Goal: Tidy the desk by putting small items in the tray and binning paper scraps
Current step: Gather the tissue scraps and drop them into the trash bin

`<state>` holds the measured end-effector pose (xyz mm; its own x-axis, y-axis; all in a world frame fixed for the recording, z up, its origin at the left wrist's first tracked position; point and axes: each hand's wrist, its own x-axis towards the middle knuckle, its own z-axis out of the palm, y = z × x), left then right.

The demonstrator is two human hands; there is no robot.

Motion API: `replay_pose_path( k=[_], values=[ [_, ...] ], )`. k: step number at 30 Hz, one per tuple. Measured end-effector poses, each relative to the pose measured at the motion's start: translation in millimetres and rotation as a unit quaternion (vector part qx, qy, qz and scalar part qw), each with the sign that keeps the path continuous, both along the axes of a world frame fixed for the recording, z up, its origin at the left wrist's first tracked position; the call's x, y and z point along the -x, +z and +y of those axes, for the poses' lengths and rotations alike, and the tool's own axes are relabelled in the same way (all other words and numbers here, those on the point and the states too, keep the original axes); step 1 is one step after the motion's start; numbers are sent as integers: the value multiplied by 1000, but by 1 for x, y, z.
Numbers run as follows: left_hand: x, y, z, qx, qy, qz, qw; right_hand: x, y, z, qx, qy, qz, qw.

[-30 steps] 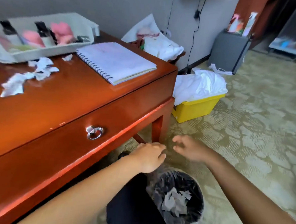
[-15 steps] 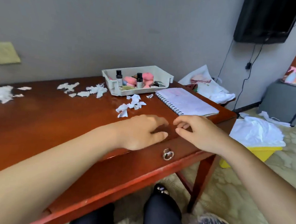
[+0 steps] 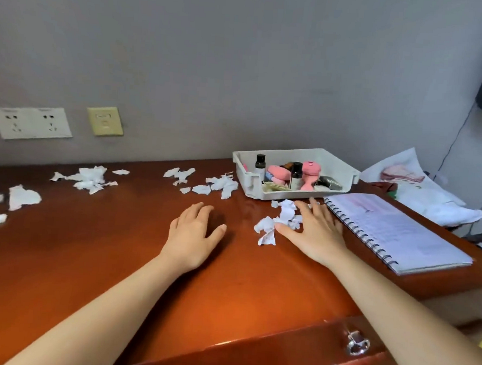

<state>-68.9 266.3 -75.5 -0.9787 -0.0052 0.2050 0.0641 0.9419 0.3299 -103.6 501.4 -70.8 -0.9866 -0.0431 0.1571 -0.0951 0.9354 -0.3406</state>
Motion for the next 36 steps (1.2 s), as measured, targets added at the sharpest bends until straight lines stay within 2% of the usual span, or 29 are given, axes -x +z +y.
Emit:
replay_pose_path(
  k=[8,13,19,23,30,36],
  values=[
    [65,-2,-29,-2,73,8,997,38,-4,-27,-43,94,0,995],
    [93,-1,-35,-16,98,7,995,47,-3,-60,-20,187,8,982],
    [109,-3,-42,-31,104,10,994,68,-7,-101,31,254,66,965],
    [117,-3,-47,-35,93,5,995,85,-7,-120,20,252,83,964],
    [134,-4,-56,-25,2,-4,1000,113,-11,-146,-10,197,2,980],
    [129,-1,-57,-43,-40,2,998,122,-11,-150,8,218,32,975]
  ],
)
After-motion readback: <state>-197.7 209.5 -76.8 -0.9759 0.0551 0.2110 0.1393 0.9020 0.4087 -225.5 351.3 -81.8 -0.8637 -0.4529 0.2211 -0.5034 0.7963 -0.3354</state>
